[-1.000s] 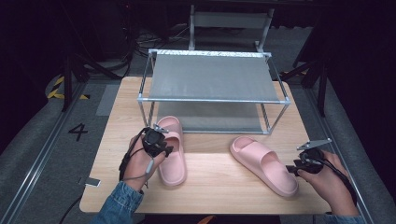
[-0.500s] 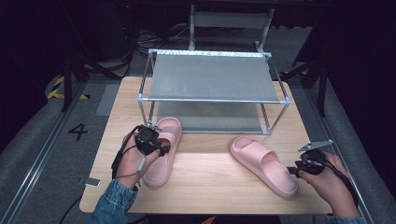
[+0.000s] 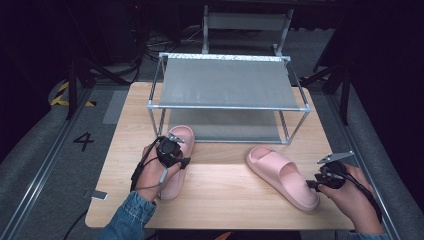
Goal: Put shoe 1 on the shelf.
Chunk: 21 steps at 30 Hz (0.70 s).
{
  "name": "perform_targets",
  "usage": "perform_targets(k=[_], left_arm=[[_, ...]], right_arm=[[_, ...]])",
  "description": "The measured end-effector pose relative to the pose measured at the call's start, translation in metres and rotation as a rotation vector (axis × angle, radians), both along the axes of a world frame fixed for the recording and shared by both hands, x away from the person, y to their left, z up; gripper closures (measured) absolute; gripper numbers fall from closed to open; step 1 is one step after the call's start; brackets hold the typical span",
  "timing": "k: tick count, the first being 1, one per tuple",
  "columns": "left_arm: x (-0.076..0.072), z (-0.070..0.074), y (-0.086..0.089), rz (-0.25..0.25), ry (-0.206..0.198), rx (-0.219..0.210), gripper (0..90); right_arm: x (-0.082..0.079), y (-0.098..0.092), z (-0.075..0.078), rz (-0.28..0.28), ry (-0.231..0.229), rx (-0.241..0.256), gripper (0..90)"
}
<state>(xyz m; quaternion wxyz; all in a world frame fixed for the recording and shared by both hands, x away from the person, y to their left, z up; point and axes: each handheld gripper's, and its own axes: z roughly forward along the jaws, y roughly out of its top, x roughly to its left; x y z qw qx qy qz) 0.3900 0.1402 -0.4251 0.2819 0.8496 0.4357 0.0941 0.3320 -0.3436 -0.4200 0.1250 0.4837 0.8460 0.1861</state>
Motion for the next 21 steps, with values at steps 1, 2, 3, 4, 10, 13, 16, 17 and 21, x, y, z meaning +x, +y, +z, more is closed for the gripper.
perform_targets(k=[1,2,3,4,10,13,16,17,21], left_arm=[[0.001,-0.001,-0.001,-0.003,-0.001,0.002,58.5],[0.002,-0.003,-0.002,-0.003,-0.002,0.001,62.1],[0.002,-0.003,-0.002,-0.009,-0.002,0.004,67.0],[0.002,-0.003,-0.002,-0.009,-0.002,0.004,72.4],[0.002,0.001,0.002,0.024,0.002,0.002,79.9],[0.001,0.004,0.004,0.023,-0.003,0.024,84.7],[-0.002,0.011,0.008,0.018,0.008,0.007,85.2],[-0.002,0.011,0.008,0.018,0.008,0.007,85.3],[-0.007,0.021,0.007,-0.022,0.043,-0.023,85.3]], right_arm=[[0.000,0.000,0.000,-0.002,-0.001,0.000,56.2],[-0.001,0.000,0.000,-0.001,-0.003,0.002,56.2],[-0.001,0.000,0.000,0.000,-0.002,0.004,56.1],[-0.001,0.000,0.000,0.000,-0.002,0.004,56.1],[-0.001,0.000,0.000,0.000,-0.005,0.002,56.5],[-0.001,0.000,0.000,0.001,-0.004,0.002,56.5],[-0.001,-0.001,0.000,0.001,-0.002,0.003,56.5],[-0.001,-0.001,0.000,0.001,-0.002,0.003,56.5],[-0.002,-0.002,0.002,-0.002,-0.008,0.004,56.5]])
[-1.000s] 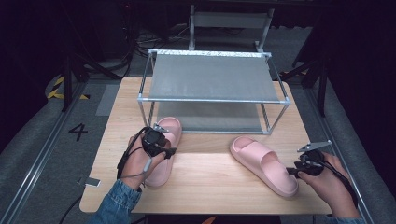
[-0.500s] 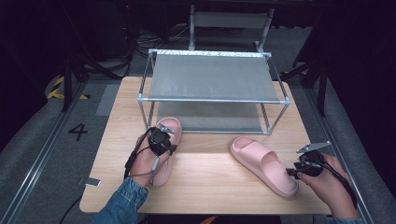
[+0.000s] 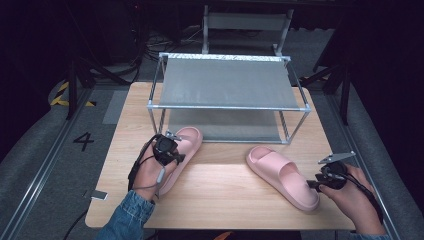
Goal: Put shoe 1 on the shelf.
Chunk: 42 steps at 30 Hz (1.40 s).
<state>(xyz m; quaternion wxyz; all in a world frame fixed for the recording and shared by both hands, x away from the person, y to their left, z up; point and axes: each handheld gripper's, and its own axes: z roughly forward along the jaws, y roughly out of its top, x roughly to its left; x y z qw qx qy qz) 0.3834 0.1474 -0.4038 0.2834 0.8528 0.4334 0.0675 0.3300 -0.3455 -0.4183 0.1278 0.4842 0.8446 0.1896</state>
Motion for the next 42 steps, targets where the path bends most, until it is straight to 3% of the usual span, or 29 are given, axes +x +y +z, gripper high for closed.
perform_targets(k=[7,18,19,20,25,42], left_arm=[[-0.010,0.017,-0.007,-0.074,0.016,-0.017,85.3],[-0.024,0.051,-0.017,-0.154,-0.026,-0.054,85.2],[-0.024,0.051,-0.017,-0.154,-0.026,-0.054,85.2],[-0.025,0.055,-0.017,-0.156,-0.042,-0.081,85.1],[-0.028,0.067,-0.017,-0.161,-0.063,-0.096,85.2],[-0.034,0.114,-0.026,-0.207,-0.117,-0.093,85.1]], right_arm=[[-0.001,-0.002,0.002,-0.004,-0.001,0.003,56.3],[-0.002,-0.004,0.001,-0.017,0.004,0.004,56.2],[-0.002,-0.004,0.001,-0.017,0.004,0.004,56.2],[-0.001,-0.004,0.000,-0.022,0.009,0.004,56.2],[-0.001,-0.006,-0.001,-0.030,0.011,0.004,56.2],[-0.003,-0.008,-0.002,-0.035,0.010,0.011,56.0]])
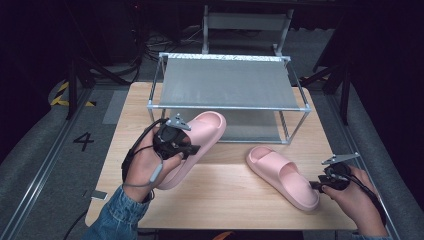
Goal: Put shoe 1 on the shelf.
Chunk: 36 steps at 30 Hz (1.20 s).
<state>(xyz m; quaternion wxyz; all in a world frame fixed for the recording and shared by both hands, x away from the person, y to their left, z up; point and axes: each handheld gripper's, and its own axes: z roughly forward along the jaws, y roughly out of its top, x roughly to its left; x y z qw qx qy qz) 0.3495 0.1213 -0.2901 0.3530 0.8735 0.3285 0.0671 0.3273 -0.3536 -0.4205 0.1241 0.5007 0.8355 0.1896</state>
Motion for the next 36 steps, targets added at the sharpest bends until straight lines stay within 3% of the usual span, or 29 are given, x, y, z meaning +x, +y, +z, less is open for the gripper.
perform_targets(k=[12,23,25,36], left_arm=[[0.010,0.032,-0.011,0.005,-0.045,0.015,85.1],[0.042,0.052,-0.021,0.035,-0.061,-0.005,84.8],[0.053,0.054,-0.025,0.054,-0.069,0.023,84.8],[0.090,0.066,-0.041,0.109,-0.018,0.047,84.9]], right_arm=[[-0.001,-0.003,0.002,0.000,-0.008,0.005,55.8],[-0.001,-0.005,0.004,0.010,-0.010,0.011,55.5],[-0.001,-0.005,0.004,0.010,-0.015,0.016,55.5],[0.000,-0.010,0.006,0.019,-0.022,0.025,55.5]])
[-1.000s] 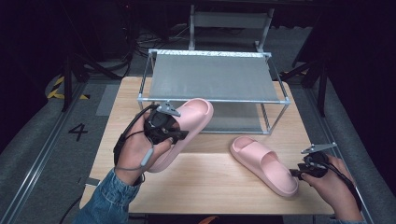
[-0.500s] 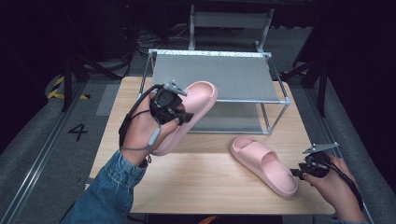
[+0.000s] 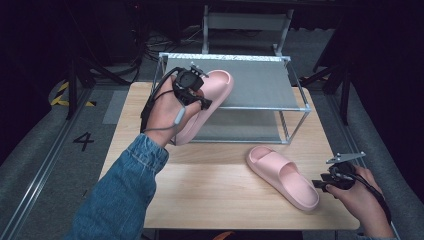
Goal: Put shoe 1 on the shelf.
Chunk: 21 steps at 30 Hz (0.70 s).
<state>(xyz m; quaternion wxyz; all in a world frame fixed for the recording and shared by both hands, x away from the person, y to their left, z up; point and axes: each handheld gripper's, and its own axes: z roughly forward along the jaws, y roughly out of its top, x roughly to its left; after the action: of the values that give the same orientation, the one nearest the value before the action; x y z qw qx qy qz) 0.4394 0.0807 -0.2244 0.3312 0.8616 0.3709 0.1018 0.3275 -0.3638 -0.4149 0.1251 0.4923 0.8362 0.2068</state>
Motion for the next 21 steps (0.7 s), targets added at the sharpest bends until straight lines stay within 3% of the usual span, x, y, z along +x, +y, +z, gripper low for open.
perform_targets(k=[4,10,21], left_arm=[[0.017,0.006,-0.013,0.029,0.037,0.026,84.9],[0.031,0.008,-0.029,0.055,0.078,0.066,85.0],[0.052,0.002,-0.046,0.094,0.111,0.076,84.9]], right_arm=[[0.000,-0.003,0.002,0.004,-0.004,0.008,55.3],[-0.001,-0.006,0.005,0.013,-0.018,0.013,55.2],[-0.002,-0.006,0.006,0.032,-0.026,0.023,54.6]])
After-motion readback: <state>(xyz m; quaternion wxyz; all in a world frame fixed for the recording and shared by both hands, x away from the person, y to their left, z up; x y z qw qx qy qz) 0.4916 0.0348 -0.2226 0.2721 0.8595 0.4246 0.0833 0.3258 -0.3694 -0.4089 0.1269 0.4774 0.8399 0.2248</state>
